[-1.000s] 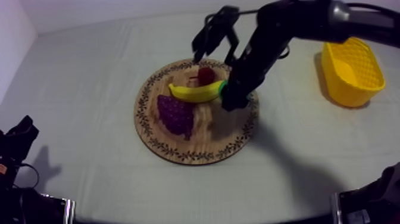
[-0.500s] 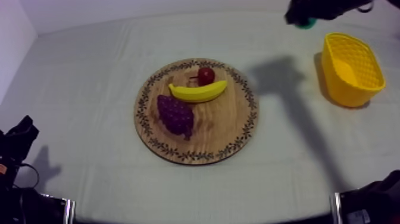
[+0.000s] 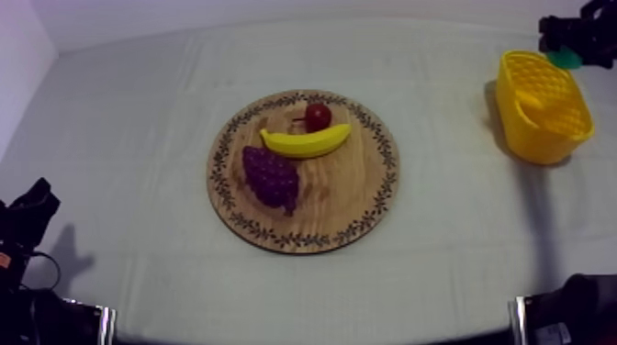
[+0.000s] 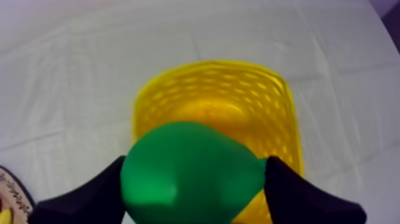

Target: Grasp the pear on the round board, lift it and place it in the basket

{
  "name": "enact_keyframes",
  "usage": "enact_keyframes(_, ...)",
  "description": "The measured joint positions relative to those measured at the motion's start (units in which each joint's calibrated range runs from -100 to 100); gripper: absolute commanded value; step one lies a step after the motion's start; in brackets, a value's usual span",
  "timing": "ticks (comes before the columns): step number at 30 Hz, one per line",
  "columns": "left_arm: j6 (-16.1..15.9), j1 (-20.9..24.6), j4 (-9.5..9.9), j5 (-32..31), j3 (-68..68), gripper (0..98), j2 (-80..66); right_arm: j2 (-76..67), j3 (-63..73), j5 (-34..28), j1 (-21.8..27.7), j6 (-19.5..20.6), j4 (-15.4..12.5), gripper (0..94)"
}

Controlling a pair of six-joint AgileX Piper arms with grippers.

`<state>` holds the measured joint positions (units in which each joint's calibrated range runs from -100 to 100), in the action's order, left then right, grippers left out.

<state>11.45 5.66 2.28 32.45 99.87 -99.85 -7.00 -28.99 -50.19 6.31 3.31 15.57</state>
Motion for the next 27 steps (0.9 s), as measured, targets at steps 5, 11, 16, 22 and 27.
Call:
enact_keyframes(5, 0.0, 0.0, 0.0, 0.0, 0.0, 0.1, 0.0, 3.7, -3.4, 2.2, 1.5, 0.0, -0.2, 40.2)
enact_keyframes(11, 0.0, 0.0, 0.0, 0.0, 0.0, 0.1, 0.0, 7.8, -6.1, 5.4, 1.6, 1.0, 0.0, 41.3)
enact_keyframes(16, 0.0, 0.0, 0.0, 0.0, 0.0, 0.1, 0.0, 10.8, -6.3, 6.3, 1.7, 2.7, 1.5, 52.7)
enact_keyframes(22, 0.0, 0.0, 0.0, 0.0, 0.0, 0.1, 0.0, 11.2, -7.0, 8.0, 2.1, 3.6, 2.3, 69.1)
enact_keyframes(27, 0.0, 0.0, 0.0, 0.0, 0.0, 0.1, 0.0, 11.2, -7.1, 9.0, 2.0, 4.9, 3.7, 73.5)
